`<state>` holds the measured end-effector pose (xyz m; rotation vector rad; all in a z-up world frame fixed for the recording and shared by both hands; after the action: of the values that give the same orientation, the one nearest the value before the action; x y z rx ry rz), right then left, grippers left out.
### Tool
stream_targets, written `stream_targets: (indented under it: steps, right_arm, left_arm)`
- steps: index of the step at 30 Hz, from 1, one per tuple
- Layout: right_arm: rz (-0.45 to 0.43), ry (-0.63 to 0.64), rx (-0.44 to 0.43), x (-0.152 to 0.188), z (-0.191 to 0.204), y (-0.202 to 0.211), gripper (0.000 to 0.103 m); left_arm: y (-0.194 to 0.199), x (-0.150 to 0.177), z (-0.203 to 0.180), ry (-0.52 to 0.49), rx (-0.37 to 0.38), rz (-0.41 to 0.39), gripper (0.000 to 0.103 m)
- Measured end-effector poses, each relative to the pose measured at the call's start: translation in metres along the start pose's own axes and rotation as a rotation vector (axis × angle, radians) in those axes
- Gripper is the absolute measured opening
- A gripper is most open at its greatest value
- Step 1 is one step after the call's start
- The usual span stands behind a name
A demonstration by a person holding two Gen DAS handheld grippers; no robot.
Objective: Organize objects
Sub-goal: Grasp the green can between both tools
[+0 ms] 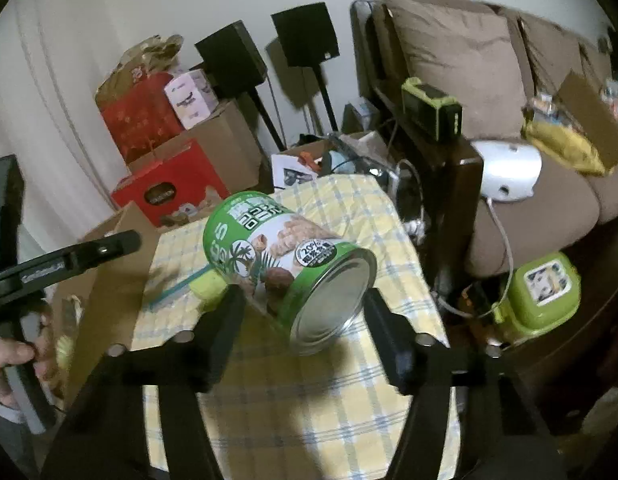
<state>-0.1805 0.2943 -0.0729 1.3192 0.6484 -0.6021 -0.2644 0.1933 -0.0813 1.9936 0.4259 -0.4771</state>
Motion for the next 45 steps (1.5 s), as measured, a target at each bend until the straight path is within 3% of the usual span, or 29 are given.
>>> stream_targets:
  steps: [2,8,12,19,28,34,45]
  right_arm:
    - [0.0,-0.016,-0.013,0.001,-0.001,-0.004,0.057]
    - [-0.001,-0.037,-0.016,0.001,-0.007,-0.01,0.051]
    - [0.01,-0.028,-0.026,0.002,-0.009,-0.014,0.036]
    - [0.04,-0.05,-0.07,0.005,-0.009,-0.03,0.036]
    - [0.035,-0.064,-0.057,0.001,-0.014,-0.034,0.035]
    - [0.021,-0.019,0.001,-0.006,-0.019,-0.022,0.035]
    - [-0.028,0.02,0.009,-0.028,-0.011,0.004,0.035]
  left_arm:
    - [-0.012,-0.005,-0.004,0.006,0.018,0.022,0.033]
    - [-0.051,-0.011,-0.017,-0.005,0.041,0.07,0.032]
    - [-0.063,-0.01,-0.022,-0.003,0.059,0.078,0.032]
    - [-0.069,-0.005,-0.029,-0.005,0.131,0.089,0.032]
    - [-0.067,-0.005,-0.033,0.038,0.187,0.144,0.015]
    - [-0.056,0.0,-0.044,0.029,0.218,0.141,0.015]
    - [-0.014,0.0,-0.053,0.034,0.252,0.088,0.015]
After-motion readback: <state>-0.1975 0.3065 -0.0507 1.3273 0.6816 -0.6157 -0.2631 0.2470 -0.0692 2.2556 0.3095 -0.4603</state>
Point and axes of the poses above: each gripper's, at about its wrist camera, not at the fingertips, and y roughly against the way its jaws point, z to its left, x to its underside, the point moved 10 cm from there along -y, roughly the way its jaws point, and after that the axes turned 15 degrees about y, right-handed, at the moved point
